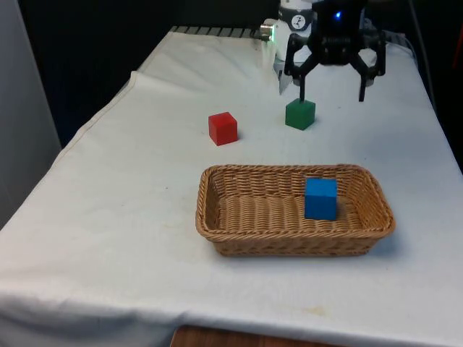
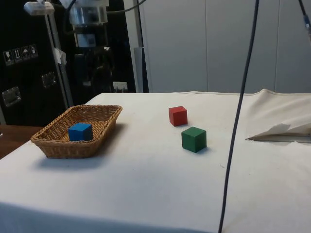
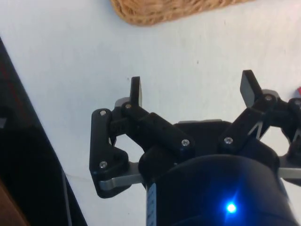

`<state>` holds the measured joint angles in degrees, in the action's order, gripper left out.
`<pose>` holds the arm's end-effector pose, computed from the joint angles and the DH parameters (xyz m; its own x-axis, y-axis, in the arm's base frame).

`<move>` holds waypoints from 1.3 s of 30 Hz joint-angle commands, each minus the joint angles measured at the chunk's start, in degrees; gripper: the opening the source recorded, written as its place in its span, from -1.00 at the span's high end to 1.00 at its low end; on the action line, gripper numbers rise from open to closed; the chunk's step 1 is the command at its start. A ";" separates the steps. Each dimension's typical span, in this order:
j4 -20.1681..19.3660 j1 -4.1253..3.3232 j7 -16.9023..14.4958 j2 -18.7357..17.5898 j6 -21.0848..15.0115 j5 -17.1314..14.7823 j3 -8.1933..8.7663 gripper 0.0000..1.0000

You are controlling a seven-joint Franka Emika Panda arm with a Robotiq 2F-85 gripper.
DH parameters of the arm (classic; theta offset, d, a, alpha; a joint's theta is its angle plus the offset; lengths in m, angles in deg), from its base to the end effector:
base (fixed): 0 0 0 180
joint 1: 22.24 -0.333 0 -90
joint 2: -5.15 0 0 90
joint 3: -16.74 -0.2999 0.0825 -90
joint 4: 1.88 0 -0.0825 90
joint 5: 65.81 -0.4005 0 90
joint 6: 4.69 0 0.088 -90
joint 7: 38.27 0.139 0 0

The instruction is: Pick up exactly two blocks and place them into the basket.

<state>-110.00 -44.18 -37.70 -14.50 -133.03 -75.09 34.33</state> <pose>0.6333 0.0622 0.2789 0.9995 -0.0150 0.0281 -0.0142 -0.9995 -0.0282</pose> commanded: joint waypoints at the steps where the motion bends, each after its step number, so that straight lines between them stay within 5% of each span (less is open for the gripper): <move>1: -1.66 -0.46 0.80 1.49 -0.29 0.92 0.23 -1.00; 23: -14.61 0.00 2.29 11.86 -0.74 5.33 -1.26 -1.00; 39: -26.13 0.40 3.55 18.68 -4.35 9.00 -1.15 -1.00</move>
<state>-135.49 -43.78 -34.61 3.89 -136.64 -66.73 33.07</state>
